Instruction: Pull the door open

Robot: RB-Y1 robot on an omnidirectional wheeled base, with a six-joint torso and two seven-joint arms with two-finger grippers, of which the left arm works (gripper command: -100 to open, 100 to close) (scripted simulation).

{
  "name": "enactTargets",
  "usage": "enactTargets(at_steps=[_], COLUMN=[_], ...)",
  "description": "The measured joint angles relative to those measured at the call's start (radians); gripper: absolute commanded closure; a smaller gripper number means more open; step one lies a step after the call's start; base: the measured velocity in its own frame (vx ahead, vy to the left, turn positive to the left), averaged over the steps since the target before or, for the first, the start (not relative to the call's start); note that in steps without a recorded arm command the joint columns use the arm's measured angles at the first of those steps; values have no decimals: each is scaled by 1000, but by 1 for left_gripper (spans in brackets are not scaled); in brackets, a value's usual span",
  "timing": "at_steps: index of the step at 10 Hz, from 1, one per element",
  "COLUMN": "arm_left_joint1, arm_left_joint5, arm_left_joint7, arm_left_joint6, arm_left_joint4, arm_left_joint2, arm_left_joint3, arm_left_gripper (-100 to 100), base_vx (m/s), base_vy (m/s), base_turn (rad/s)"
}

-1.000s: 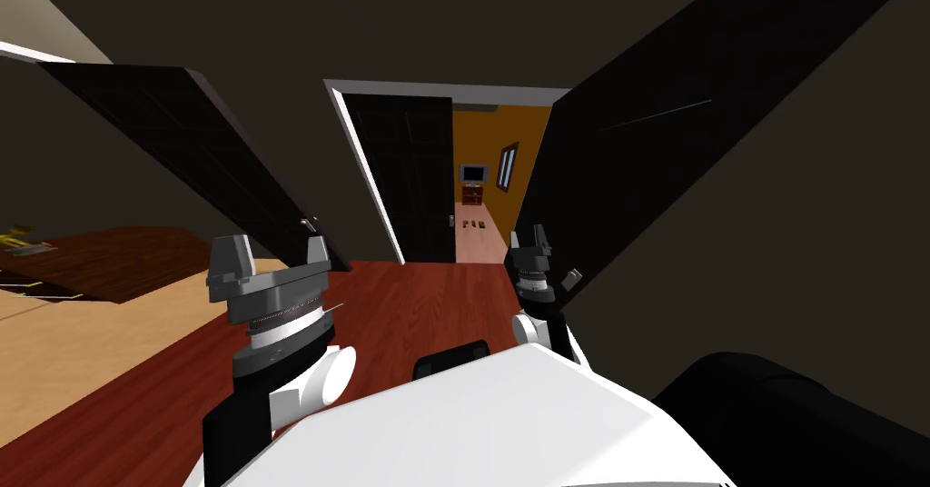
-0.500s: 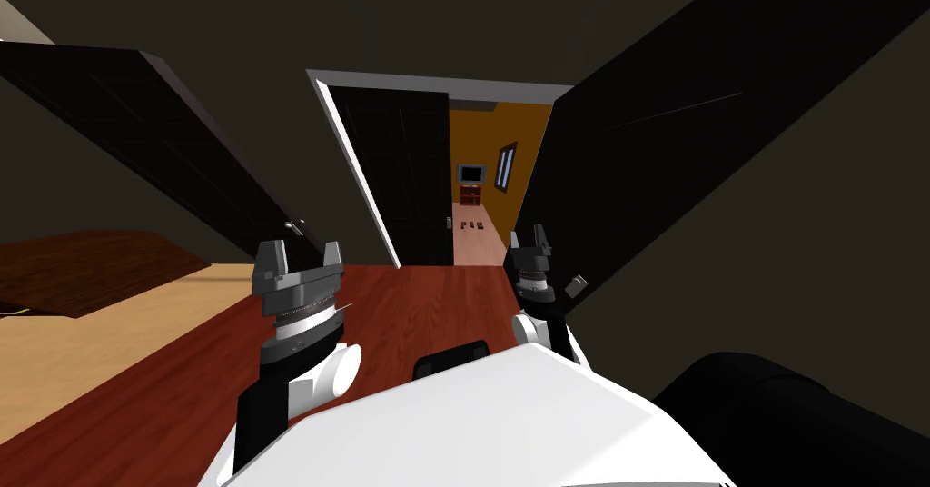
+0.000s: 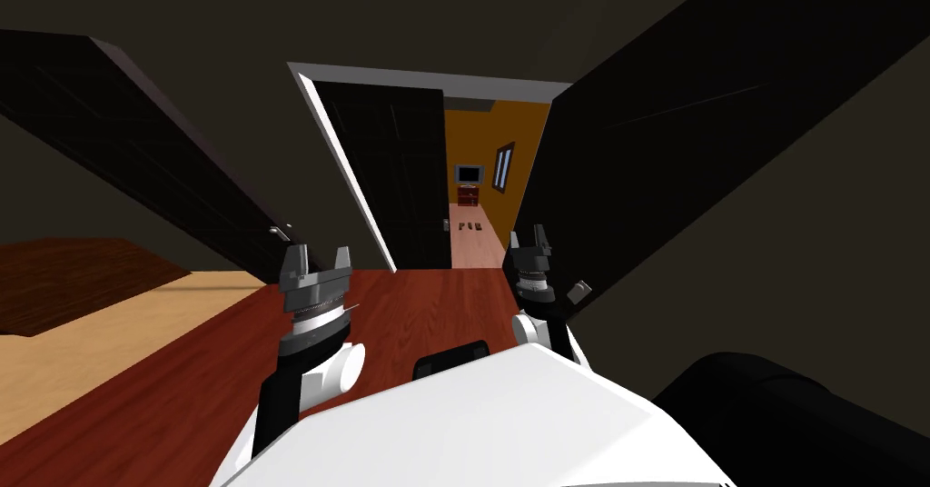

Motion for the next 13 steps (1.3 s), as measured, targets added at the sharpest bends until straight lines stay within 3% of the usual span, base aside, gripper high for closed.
enactTargets(at_steps=[2, 13], arm_left_joint1=[-10, -63], arm_left_joint5=[0, -4], arm_left_joint7=[6, 37], arm_left_joint6=[-12, -24], arm_left_joint4=[48, 266], arm_left_joint2=[8, 42], arm_left_joint3=[2, 7], arm_left_gripper=[-100, -100], base_vx=[97, 94], base_vy=[-44, -33], base_turn=[-44, -45])
